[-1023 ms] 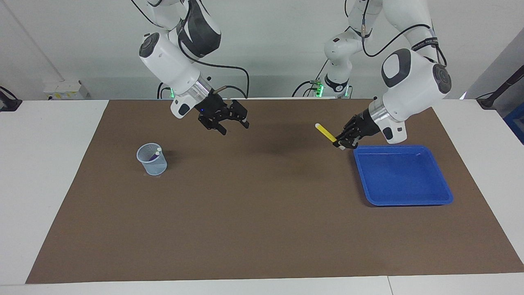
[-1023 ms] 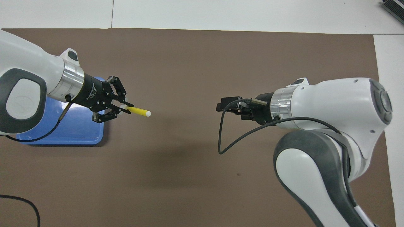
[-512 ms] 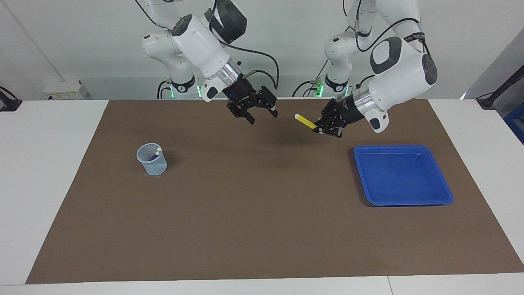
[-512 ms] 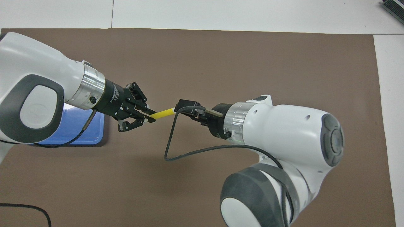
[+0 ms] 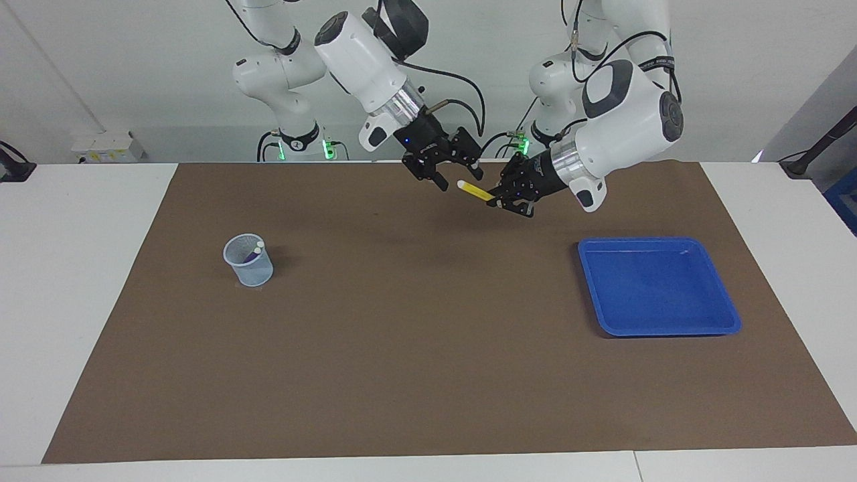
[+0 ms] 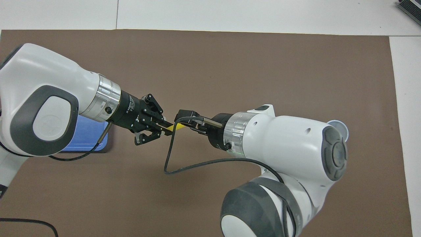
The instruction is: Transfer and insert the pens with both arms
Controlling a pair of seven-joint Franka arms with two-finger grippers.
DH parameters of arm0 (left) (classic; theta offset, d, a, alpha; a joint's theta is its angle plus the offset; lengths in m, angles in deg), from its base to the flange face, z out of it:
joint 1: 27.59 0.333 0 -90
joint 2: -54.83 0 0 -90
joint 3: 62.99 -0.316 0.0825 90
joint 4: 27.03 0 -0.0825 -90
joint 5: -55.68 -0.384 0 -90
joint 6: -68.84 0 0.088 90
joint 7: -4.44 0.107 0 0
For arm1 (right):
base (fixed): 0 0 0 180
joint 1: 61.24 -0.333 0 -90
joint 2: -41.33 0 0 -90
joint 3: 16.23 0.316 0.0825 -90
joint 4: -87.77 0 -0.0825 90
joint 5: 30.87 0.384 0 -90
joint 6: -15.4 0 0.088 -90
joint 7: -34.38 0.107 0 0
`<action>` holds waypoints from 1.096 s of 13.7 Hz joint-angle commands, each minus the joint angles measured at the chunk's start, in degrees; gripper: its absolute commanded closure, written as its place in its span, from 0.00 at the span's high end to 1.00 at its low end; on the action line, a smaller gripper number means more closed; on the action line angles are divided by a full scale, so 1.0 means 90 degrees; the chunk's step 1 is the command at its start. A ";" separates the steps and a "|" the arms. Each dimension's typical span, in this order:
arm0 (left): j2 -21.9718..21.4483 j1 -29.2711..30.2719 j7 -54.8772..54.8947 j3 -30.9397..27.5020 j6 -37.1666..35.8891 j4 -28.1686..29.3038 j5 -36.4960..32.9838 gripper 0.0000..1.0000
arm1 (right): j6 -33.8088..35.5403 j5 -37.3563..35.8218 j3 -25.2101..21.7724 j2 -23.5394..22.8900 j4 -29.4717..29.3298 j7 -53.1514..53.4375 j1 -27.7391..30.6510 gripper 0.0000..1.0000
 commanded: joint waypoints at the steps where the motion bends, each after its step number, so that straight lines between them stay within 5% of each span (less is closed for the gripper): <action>1: -0.0303 -0.0018 -0.0325 -0.0072 0.0180 0.0270 0.0223 0.00 | -0.0598 0.0105 0.0014 -0.0128 0.0061 -0.0119 0.0011 0.76; 5: -0.0401 -0.0038 -0.0404 -0.0082 0.0277 0.0436 0.0515 0.00 | -0.0630 0.0105 0.0014 -0.0157 0.0081 -0.0148 -0.0028 0.67; 15: -0.0450 -0.0009 -0.0374 -0.0072 0.0356 0.0544 0.0721 0.00 | -0.0571 0.0105 0.0014 -0.0079 0.0237 -0.0148 -0.0175 0.67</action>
